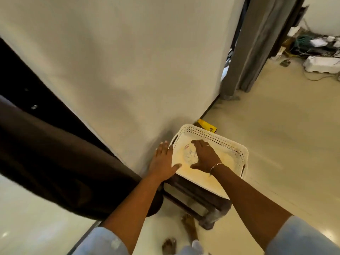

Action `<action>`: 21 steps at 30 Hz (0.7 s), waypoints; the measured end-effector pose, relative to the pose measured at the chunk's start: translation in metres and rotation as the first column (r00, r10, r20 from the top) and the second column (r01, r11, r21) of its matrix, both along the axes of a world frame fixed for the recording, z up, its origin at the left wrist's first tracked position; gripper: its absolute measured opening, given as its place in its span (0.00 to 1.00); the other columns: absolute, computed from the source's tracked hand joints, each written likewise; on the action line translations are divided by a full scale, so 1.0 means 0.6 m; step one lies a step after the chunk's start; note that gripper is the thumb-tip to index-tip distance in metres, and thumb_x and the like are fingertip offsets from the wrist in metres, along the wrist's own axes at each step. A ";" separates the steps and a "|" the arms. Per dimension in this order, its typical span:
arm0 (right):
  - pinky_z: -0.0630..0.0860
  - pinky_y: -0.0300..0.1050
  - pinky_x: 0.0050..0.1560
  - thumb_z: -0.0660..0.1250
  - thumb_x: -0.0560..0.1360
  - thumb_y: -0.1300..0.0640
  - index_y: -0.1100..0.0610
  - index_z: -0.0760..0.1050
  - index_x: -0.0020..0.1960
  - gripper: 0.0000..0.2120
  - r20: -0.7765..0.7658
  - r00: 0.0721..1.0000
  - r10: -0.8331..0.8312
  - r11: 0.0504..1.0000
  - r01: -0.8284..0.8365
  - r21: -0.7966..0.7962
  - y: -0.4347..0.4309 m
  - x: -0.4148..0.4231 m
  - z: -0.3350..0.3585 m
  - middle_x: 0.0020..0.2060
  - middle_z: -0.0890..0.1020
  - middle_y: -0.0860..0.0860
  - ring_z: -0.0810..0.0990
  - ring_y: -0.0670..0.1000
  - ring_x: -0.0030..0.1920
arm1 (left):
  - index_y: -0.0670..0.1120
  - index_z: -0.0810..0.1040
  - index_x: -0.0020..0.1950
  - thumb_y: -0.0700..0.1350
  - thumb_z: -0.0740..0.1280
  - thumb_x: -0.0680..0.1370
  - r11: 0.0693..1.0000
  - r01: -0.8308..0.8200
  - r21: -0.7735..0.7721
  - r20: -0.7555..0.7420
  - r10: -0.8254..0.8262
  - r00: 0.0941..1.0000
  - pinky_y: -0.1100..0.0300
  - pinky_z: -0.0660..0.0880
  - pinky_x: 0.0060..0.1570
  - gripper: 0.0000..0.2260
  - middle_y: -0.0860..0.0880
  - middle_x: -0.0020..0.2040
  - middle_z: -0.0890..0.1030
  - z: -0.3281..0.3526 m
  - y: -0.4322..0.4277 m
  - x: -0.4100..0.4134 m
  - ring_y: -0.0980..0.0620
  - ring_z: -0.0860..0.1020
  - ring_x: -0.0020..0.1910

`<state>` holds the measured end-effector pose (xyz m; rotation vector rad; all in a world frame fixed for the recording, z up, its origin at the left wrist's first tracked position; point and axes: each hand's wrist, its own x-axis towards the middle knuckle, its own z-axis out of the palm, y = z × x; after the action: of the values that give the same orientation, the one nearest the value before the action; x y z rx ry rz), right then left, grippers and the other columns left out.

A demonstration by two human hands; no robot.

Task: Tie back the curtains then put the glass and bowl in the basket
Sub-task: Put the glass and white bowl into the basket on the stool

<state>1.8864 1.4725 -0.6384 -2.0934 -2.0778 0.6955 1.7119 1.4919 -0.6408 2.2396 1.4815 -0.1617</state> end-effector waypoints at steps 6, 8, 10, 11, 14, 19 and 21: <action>0.65 0.48 0.67 0.75 0.65 0.54 0.61 0.54 0.73 0.45 0.011 0.997 0.076 0.991 -0.075 -0.108 0.055 0.004 -0.081 0.69 0.63 0.58 0.64 0.58 0.68 | 0.42 0.39 0.75 0.58 0.59 0.78 0.998 0.070 -0.003 -0.182 -0.069 0.981 0.49 0.37 0.72 0.38 0.41 0.76 0.38 -0.037 0.050 0.028 0.42 0.38 0.75; 0.64 0.48 0.68 0.74 0.66 0.54 0.62 0.52 0.73 0.44 0.040 0.993 0.113 0.986 -0.107 -0.127 0.065 0.001 -0.108 0.70 0.62 0.58 0.63 0.58 0.68 | 0.41 0.38 0.75 0.57 0.57 0.78 0.996 0.088 0.008 -0.249 -0.084 0.965 0.50 0.35 0.71 0.38 0.40 0.76 0.37 -0.054 0.062 0.029 0.42 0.36 0.75; 0.63 0.49 0.69 0.73 0.67 0.55 0.62 0.51 0.74 0.43 0.069 0.986 0.152 0.978 -0.140 -0.152 0.072 -0.001 -0.131 0.71 0.61 0.58 0.62 0.58 0.69 | 0.41 0.37 0.75 0.57 0.57 0.79 0.995 0.097 0.002 -0.283 -0.093 0.954 0.50 0.34 0.71 0.38 0.40 0.76 0.37 -0.063 0.069 0.030 0.42 0.36 0.75; 0.64 0.49 0.69 0.72 0.68 0.55 0.61 0.51 0.74 0.43 0.082 0.982 0.171 0.974 -0.156 -0.163 0.073 -0.001 -0.141 0.71 0.60 0.58 0.62 0.58 0.69 | 0.41 0.36 0.75 0.56 0.57 0.79 0.994 0.106 -0.003 -0.295 -0.102 0.950 0.50 0.34 0.71 0.37 0.40 0.76 0.37 -0.067 0.072 0.030 0.42 0.36 0.75; 0.66 0.49 0.68 0.71 0.68 0.57 0.61 0.51 0.74 0.41 0.118 0.967 0.227 0.961 -0.203 -0.189 0.077 -0.003 -0.162 0.71 0.61 0.58 0.63 0.59 0.69 | 0.40 0.36 0.75 0.56 0.57 0.79 0.992 0.126 -0.026 -0.317 -0.128 0.940 0.48 0.35 0.72 0.38 0.40 0.76 0.37 -0.077 0.075 0.030 0.42 0.36 0.75; 0.68 0.49 0.65 0.70 0.69 0.59 0.61 0.52 0.73 0.40 0.127 0.955 0.268 0.947 -0.237 -0.216 0.084 -0.007 -0.183 0.70 0.62 0.58 0.65 0.59 0.68 | 0.40 0.36 0.74 0.56 0.57 0.79 0.994 0.103 -0.042 -0.316 -0.112 0.942 0.50 0.36 0.72 0.38 0.41 0.76 0.37 -0.087 0.079 0.027 0.43 0.36 0.75; 0.68 0.49 0.65 0.70 0.69 0.60 0.61 0.52 0.73 0.39 0.128 0.952 0.278 0.945 -0.248 -0.212 0.086 -0.009 -0.191 0.70 0.62 0.58 0.65 0.59 0.67 | 0.40 0.36 0.74 0.57 0.57 0.79 0.995 0.095 -0.042 -0.318 -0.103 0.942 0.50 0.36 0.72 0.38 0.41 0.76 0.37 -0.090 0.079 0.024 0.43 0.36 0.75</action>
<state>1.8808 1.5244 -0.7530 -2.0435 -2.5040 0.8213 1.7261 1.5395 -0.6947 2.3507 1.5120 -0.5993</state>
